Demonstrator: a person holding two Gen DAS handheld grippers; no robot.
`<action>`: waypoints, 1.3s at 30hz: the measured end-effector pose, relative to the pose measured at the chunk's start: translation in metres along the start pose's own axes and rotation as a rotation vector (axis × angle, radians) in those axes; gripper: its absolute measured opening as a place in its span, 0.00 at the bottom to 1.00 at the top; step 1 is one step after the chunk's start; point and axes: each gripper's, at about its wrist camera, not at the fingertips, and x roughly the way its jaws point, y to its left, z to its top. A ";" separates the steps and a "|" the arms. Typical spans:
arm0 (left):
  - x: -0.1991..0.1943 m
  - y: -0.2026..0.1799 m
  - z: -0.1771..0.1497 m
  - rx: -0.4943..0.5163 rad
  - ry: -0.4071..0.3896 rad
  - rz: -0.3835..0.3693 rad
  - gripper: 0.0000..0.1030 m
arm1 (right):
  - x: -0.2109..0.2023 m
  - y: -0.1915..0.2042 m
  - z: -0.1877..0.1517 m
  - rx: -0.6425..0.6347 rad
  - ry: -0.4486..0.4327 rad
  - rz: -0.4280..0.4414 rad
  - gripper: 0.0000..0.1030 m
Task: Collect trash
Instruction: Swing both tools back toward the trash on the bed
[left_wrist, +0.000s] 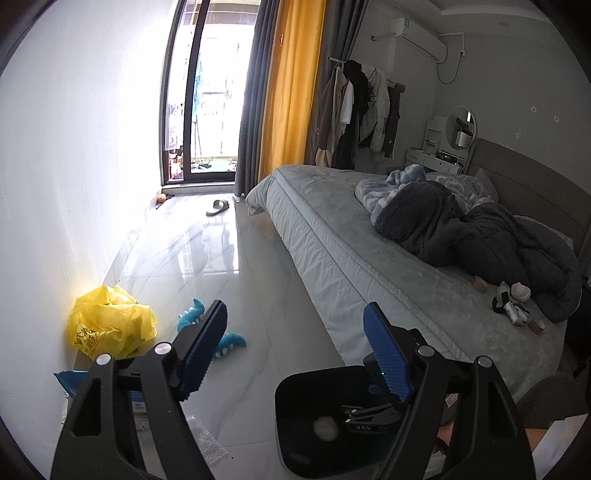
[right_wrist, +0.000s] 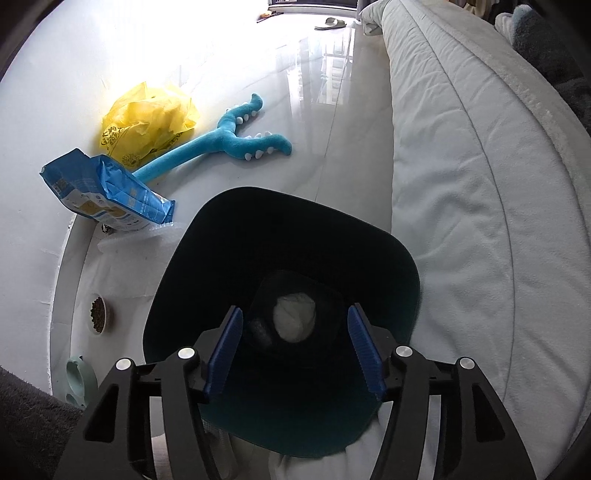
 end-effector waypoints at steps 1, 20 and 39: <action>0.000 -0.002 0.000 0.007 -0.003 0.003 0.77 | -0.004 -0.001 0.000 0.003 -0.008 0.003 0.61; 0.015 -0.062 0.020 -0.016 -0.018 -0.089 0.87 | -0.122 -0.053 -0.009 0.030 -0.369 0.033 0.71; 0.051 -0.164 0.022 0.084 0.021 -0.237 0.91 | -0.186 -0.175 -0.075 0.161 -0.509 -0.082 0.73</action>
